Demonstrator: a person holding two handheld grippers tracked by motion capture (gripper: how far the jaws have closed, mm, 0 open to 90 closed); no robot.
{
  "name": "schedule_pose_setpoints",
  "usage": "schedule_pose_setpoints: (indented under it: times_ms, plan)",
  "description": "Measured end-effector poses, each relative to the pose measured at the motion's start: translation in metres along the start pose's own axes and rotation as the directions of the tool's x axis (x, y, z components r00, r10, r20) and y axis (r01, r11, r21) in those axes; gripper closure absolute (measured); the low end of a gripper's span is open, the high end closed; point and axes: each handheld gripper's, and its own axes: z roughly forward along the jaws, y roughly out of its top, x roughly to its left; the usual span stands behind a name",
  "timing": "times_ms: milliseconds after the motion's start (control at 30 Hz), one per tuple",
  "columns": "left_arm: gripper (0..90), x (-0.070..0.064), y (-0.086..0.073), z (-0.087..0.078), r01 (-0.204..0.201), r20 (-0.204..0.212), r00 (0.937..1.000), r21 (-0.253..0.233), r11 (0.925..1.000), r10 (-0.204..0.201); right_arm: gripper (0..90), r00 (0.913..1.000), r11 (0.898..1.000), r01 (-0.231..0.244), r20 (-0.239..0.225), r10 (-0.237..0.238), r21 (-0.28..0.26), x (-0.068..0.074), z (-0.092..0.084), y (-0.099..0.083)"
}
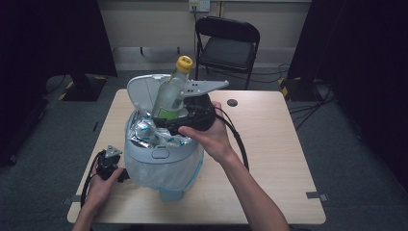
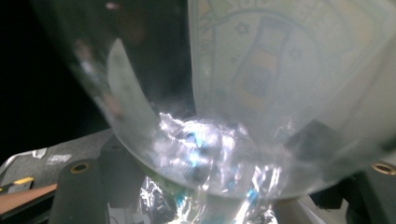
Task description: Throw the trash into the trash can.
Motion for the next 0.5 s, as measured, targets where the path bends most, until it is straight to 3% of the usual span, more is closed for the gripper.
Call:
schedule_pose_setpoints:
  times_ms: [233,500]
  plan:
    - [0.4,0.000,0.000,0.000,-0.001,-0.001,1.0000,0.001,1.0000,0.001,27.3,1.0000,0.999,0.002,-0.005,-0.002,0.035,-0.001,0.018,-0.001]
    - [0.4,0.000,0.000,0.000,-0.001,0.000,1.0000,0.001,1.0000,0.001,27.4,0.9999,0.995,0.008,0.010,-0.009,0.095,-0.005,0.027,-0.003]
